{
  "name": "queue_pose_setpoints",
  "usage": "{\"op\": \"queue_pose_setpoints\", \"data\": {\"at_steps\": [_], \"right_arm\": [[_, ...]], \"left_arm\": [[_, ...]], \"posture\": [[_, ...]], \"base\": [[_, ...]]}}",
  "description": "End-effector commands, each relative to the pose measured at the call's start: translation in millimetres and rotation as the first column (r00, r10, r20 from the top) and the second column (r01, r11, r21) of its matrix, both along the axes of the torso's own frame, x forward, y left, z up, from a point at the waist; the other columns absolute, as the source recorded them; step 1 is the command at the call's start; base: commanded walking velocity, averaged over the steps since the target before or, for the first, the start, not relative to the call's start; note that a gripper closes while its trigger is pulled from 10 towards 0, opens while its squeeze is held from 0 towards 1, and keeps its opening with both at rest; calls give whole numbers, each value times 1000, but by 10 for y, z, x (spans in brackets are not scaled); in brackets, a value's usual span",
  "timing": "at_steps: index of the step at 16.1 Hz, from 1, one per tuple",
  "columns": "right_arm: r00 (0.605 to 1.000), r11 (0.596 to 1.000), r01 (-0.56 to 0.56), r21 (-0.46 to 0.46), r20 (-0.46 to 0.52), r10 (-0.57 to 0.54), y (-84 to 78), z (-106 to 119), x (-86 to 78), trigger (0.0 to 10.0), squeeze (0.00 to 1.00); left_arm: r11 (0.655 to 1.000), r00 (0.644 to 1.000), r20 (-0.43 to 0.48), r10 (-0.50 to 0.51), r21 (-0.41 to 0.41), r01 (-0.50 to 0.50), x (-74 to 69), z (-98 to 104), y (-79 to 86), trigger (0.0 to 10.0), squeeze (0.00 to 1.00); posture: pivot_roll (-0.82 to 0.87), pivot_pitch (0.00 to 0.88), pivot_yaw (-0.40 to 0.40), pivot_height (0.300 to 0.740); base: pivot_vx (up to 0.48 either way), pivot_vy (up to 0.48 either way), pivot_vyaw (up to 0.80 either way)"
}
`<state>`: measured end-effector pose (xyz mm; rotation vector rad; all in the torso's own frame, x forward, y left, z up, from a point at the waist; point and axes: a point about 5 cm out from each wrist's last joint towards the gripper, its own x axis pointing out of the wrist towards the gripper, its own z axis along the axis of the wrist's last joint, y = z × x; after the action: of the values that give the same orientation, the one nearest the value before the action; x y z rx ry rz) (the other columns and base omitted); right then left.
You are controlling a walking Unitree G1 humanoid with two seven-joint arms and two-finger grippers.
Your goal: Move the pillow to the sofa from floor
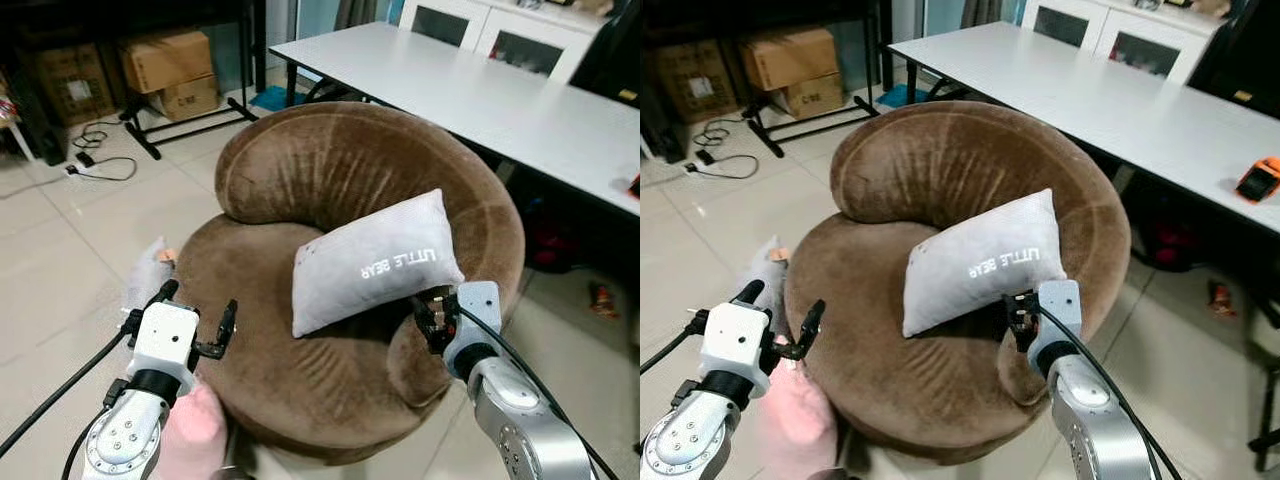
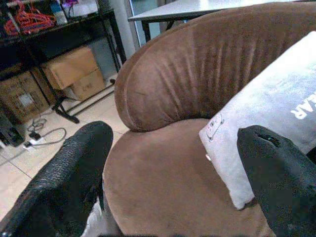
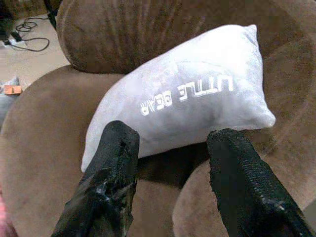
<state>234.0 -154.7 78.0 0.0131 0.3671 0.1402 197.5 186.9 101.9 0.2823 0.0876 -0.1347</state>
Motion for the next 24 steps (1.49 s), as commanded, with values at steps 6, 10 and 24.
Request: {"op": "queue_pose_setpoints", "data": {"at_steps": [6, 10, 24], "right_arm": [[1000, 1000, 15, -19, 20, -15, -43, 53, -29, 10000, 0], [999, 1000, 16, -19, 32, -15, -29, 74, -16, 10000, 0], [997, 996, 41, 80, -65, -36, -24, -362, -64, 10000, 0]], "left_arm": [[1000, 1000, 28, -15, 1, 15, 37, 34, -40, 10000, 0], [1000, 999, 33, -10, 1, 9, 40, 35, -39, 10000, 0], [995, 992, 91, 92, 25, -95, -104, -155, 95, 10000, 0]], "posture": [[23, 0, -39, 740], [23, 0, -42, 740], [41, 0, -78, 740]], "base": [[-250, 0, 0], [-266, 0, 0], [-17, 0, 0]]}}
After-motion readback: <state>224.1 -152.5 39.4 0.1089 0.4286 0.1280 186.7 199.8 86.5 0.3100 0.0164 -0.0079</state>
